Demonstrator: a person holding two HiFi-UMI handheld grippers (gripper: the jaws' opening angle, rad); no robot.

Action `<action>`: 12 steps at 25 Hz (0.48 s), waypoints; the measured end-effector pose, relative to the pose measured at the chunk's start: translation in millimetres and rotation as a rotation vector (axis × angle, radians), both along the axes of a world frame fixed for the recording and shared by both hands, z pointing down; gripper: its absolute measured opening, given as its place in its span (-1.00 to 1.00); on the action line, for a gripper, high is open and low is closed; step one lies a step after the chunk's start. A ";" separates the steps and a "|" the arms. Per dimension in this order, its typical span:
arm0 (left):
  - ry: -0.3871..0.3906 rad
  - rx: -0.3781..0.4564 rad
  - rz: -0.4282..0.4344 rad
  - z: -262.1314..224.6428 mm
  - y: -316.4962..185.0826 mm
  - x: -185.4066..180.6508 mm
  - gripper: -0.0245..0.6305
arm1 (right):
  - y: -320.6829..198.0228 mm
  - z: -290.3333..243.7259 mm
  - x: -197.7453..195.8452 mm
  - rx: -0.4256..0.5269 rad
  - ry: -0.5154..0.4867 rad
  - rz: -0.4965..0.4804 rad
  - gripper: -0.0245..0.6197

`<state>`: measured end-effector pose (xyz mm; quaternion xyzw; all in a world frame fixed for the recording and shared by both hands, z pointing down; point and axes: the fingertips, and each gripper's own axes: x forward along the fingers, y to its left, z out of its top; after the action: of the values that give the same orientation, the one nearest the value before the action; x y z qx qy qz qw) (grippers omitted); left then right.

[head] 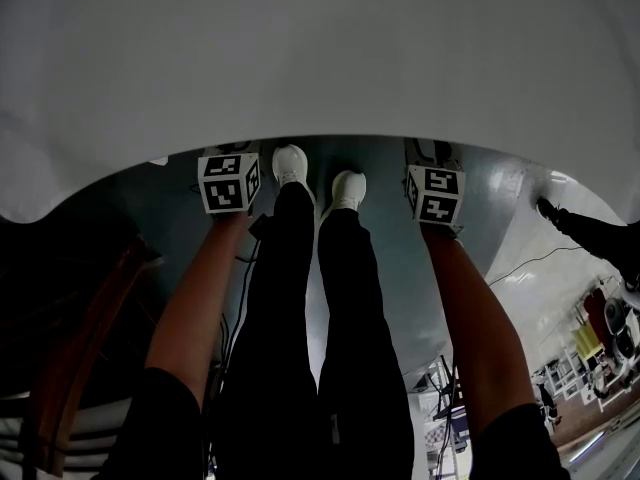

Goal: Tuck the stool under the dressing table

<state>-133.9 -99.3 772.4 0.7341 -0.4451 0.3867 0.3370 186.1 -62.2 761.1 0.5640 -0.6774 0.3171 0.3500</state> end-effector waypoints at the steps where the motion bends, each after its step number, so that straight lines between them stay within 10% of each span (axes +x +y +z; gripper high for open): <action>1: -0.002 -0.001 0.005 0.1 0.5 0.3 -0.48 | 0.3 0.1 0.2 0.003 0.002 0.003 -0.32; 12: -0.030 0.060 0.047 0.8 2.8 1.4 -0.48 | -0.5 0.0 -0.2 -0.005 0.019 -0.079 -0.31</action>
<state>-132.5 -96.5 773.2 0.7481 -0.4443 0.3918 0.2989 185.9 -62.7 761.1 0.5387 -0.6952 0.2993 0.3700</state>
